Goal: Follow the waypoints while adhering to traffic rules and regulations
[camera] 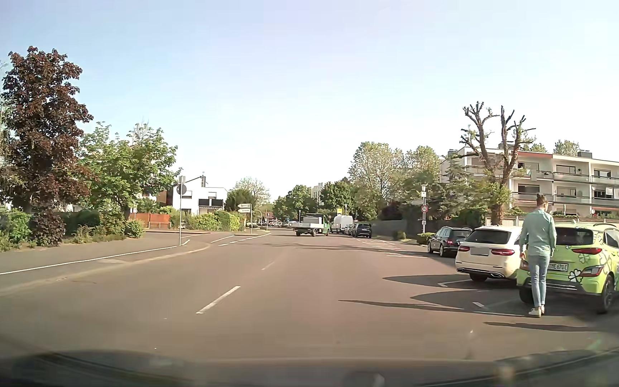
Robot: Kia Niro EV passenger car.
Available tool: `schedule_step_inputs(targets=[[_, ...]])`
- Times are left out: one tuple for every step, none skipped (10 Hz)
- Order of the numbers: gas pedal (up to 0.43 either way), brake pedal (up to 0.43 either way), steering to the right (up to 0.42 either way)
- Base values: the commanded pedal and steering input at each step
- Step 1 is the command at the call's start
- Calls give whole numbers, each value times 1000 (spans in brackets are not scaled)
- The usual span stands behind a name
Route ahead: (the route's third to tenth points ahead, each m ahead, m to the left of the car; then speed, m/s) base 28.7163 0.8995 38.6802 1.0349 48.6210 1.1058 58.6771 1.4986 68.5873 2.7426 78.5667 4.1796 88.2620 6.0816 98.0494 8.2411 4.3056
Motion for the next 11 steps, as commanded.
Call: schedule_step_inputs(targets=[[280,30,-15],[287,30,-13],[287,37,-9],[287,30,-6],[287,30,-6],[311,30,-5],[311,30,-5],[311,30,-3],[311,30,-2],[311,30,-2],[311,30,-1]])
